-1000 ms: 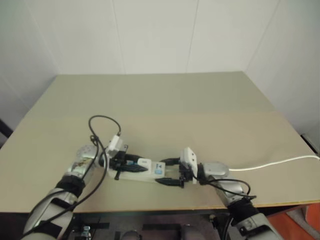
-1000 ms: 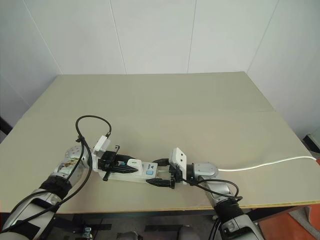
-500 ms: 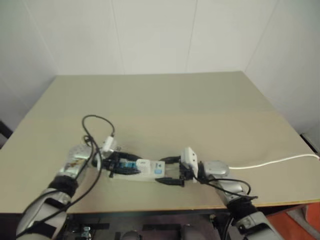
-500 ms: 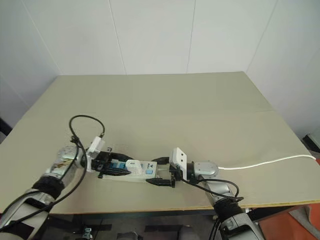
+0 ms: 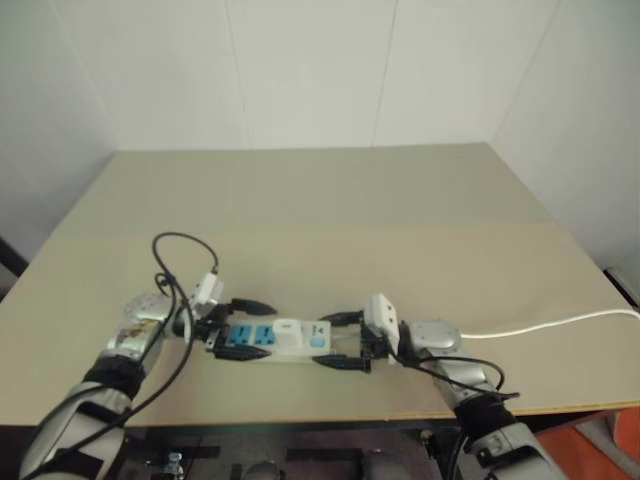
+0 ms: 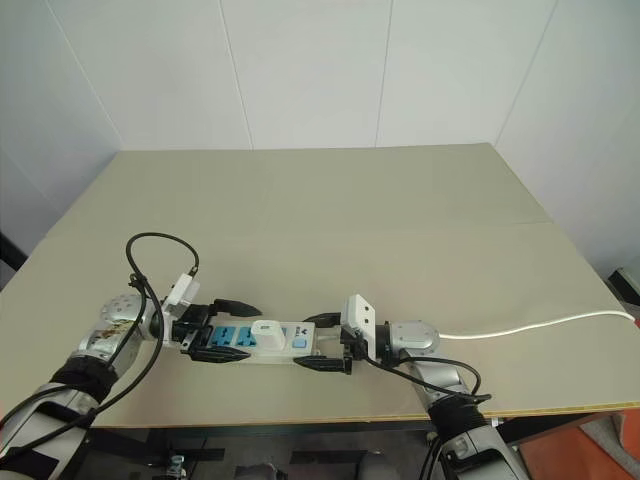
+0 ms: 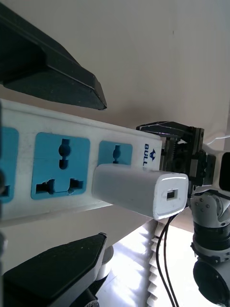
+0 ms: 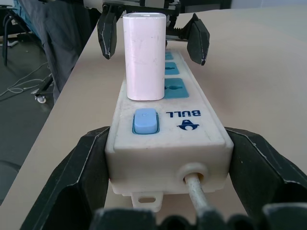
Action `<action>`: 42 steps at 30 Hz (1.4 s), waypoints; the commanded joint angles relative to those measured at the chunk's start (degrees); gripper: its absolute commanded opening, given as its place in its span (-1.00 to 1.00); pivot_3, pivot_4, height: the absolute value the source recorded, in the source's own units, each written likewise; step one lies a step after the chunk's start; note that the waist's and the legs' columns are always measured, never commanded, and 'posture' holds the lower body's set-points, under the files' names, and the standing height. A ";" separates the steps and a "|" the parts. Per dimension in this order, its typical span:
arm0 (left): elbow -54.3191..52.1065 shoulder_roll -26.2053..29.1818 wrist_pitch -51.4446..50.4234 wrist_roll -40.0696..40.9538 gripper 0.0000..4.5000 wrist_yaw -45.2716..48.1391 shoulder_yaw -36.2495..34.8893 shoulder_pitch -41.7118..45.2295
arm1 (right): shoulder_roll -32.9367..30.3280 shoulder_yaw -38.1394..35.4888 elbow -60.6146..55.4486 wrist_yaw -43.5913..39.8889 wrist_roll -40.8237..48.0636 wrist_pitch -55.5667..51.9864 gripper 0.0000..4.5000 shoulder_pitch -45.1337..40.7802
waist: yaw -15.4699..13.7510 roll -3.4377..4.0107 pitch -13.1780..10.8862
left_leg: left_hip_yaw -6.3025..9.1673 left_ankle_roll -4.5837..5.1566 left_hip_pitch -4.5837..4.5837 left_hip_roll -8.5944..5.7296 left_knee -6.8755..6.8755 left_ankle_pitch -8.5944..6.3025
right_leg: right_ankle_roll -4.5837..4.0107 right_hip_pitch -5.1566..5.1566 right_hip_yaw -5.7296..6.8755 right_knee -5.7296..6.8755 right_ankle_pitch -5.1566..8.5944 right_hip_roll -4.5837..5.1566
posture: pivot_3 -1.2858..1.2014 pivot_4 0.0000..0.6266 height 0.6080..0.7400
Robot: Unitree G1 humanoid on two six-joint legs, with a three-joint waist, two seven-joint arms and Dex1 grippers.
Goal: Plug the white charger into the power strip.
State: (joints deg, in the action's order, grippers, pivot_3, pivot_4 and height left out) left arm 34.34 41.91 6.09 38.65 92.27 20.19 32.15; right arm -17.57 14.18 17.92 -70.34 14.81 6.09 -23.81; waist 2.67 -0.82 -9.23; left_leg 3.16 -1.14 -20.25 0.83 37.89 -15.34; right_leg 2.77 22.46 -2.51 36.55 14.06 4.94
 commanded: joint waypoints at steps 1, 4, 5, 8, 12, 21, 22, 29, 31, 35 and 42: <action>-5.41 3.70 -5.89 2.36 0.99 0.23 0.23 -1.12 | 0.41 -1.49 -1.23 -0.45 1.11 3.07 0.52 -1.42 | 0.03 -0.06 -0.06 | 0.00 0.00 -0.01 0.00 0.00 0.00 | 0.00 0.03 0.00 0.02 0.00 0.00 | 0.03 -0.52 1.00; -6.98 5.07 -7.80 3.53 1.00 0.23 -1.90 -1.44 | 0.50 -1.53 0.52 0.84 -0.79 6.56 0.67 -1.71 | -0.07 -0.12 -0.12 | 0.00 0.00 -0.05 0.01 0.00 0.00 | -0.01 0.10 0.00 0.06 0.01 0.00 | 0.03 -0.52 1.00; -7.73 6.00 -8.59 4.49 1.00 0.23 -2.27 -1.53 | 0.47 -1.42 1.21 0.56 -1.11 8.10 0.84 -1.81 | -0.10 -0.16 -0.14 | 0.00 0.00 -0.05 0.00 0.00 0.00 | -0.01 0.10 0.00 0.06 0.01 0.00 | 0.03 -0.52 1.00; -9.61 7.50 -8.90 5.06 1.00 0.23 -4.41 -1.77 | 0.38 -1.34 2.40 -0.65 -0.84 10.82 0.98 -2.20 | -0.10 -0.24 -0.22 | 0.00 0.00 -0.05 0.01 -0.01 0.00 | 0.00 0.10 0.00 0.05 0.01 0.00 | 0.03 -0.52 1.00; -12.28 9.19 -9.73 5.40 1.00 0.23 -6.71 -1.64 | -0.60 -1.25 3.38 -1.81 -0.75 10.80 0.98 -3.21 | -0.13 -0.25 -0.24 | -0.01 0.00 -0.07 0.01 -0.02 0.00 | -0.01 0.10 0.00 0.00 0.01 0.00 | 0.03 -0.52 1.00; -12.46 17.80 -7.45 3.48 1.00 0.23 -8.04 -0.39 | -10.63 -4.35 -5.96 -6.77 4.17 0.75 0.98 -2.50 | -0.19 -0.26 -0.37 | -0.01 0.00 -0.09 0.01 -0.04 0.00 | -0.02 0.12 0.01 -0.01 0.01 0.00 | 0.03 -0.52 1.00; -12.50 18.89 -7.29 3.32 1.00 0.23 -7.73 -0.63 | -12.43 -4.73 -7.66 -7.69 4.93 -0.94 0.98 -2.38 | -0.24 -0.25 -0.44 | -0.01 0.00 -0.12 0.01 -0.04 0.00 | -0.02 0.13 0.01 -0.03 0.01 0.00 | 0.03 -0.52 1.00; -15.73 26.51 -9.68 5.47 1.00 0.23 -12.63 -4.63 | -28.55 -10.20 -23.42 -10.41 9.74 -14.35 0.98 0.68 | -0.38 -0.25 -0.48 | -0.03 0.02 -0.55 0.03 -0.05 -0.01 | -0.02 0.57 0.03 -0.04 0.01 0.00 | 0.03 -0.52 1.00; -16.99 27.50 -11.36 5.54 1.00 0.23 -15.50 -6.80 | -31.42 -12.28 -26.46 -10.06 11.02 -16.31 0.98 2.55 | -0.38 -0.26 -0.48 | -0.02 0.02 -0.74 0.04 -0.04 -0.01 | -0.02 0.75 0.05 0.01 0.01 0.00 | 0.03 -0.52 1.00; -20.08 27.65 -12.77 4.69 1.00 0.23 -20.40 -11.93 | -33.94 -14.48 -29.45 -8.94 11.56 -17.67 0.98 5.52 | -0.22 -0.26 -0.48 | -0.06 0.02 -0.74 0.07 -0.04 -0.01 | -0.02 0.75 0.05 -0.01 0.02 0.00 | 0.03 -0.52 1.00; -22.20 25.92 -14.16 3.36 1.00 0.23 -24.86 -14.40 | -34.02 -16.06 -29.19 -7.09 10.82 -16.78 0.98 8.05 | -0.52 -0.27 -0.49 | -0.08 0.01 -0.76 0.08 -0.04 -0.01 | -0.02 0.75 0.06 -0.01 0.01 0.00 | 0.03 -0.52 1.00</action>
State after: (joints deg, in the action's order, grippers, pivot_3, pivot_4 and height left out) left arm 13.20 67.67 -7.96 42.14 92.30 -2.03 17.83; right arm -51.12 0.47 -10.15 -78.08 25.02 -11.45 -15.88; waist 2.15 -1.10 -9.72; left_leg 3.08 -1.13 -21.02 0.91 37.85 -15.34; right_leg 2.75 23.21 -2.44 36.53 14.07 4.94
